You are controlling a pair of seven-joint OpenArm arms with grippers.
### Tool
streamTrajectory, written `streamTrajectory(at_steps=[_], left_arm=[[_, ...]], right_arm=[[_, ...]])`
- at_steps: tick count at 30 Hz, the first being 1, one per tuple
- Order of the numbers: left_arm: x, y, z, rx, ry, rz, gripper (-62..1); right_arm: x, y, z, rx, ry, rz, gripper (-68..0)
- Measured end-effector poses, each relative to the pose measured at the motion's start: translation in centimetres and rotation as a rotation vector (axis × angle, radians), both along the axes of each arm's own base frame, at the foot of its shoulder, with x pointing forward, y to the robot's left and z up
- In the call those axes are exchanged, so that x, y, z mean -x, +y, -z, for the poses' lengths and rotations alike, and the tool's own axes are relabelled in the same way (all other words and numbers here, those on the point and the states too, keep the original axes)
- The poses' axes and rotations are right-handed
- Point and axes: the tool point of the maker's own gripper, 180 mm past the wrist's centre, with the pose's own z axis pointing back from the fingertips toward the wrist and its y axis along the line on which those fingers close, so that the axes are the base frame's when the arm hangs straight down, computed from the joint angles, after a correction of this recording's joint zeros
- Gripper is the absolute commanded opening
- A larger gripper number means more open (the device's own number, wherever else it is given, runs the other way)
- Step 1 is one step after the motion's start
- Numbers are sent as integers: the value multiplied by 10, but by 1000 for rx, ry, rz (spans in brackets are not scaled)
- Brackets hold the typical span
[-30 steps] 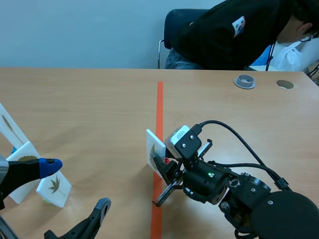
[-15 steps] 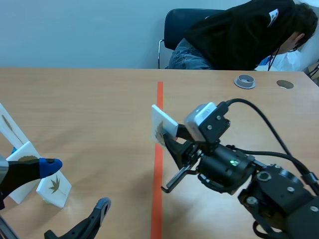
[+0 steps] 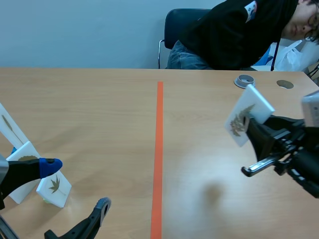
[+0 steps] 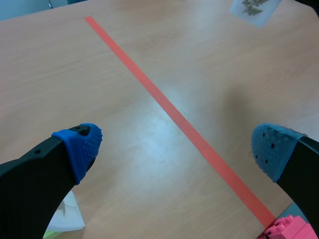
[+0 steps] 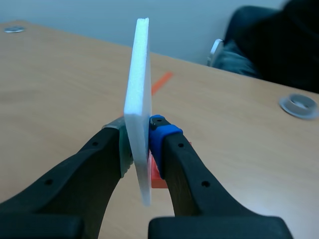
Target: Sort the leaf by its shape. The table is split by an orange tape line. A compound leaf with several leaflets goes to the left side, a simple leaf with one blade goes to the right side. Return to the home posture when a red brick is placed on the table.
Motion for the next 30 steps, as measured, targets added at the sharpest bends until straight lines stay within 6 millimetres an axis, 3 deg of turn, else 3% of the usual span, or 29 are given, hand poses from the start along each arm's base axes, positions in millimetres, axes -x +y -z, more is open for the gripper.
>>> streamTrajectory(at_steps=[5,10,14,21,25,30], left_arm=[[0,0,0,0,0,0,14],[0,0,0,0,0,0,14],[0,0,0,-1,0,0,14],[0,0,0,0,0,0,14],[0,0,0,0,0,0,14],[0,0,0,0,0,0,14]], right_arm=[[2,-49,2,4,43,140,-656],[4,-78,11,-2,111,227,-656],[7,-100,30,-41,166,301,-656],[-1,-127,76,-87,266,396,-656],[-10,-142,91,-79,291,470,-656],[-13,-146,99,-99,296,495,-655]])
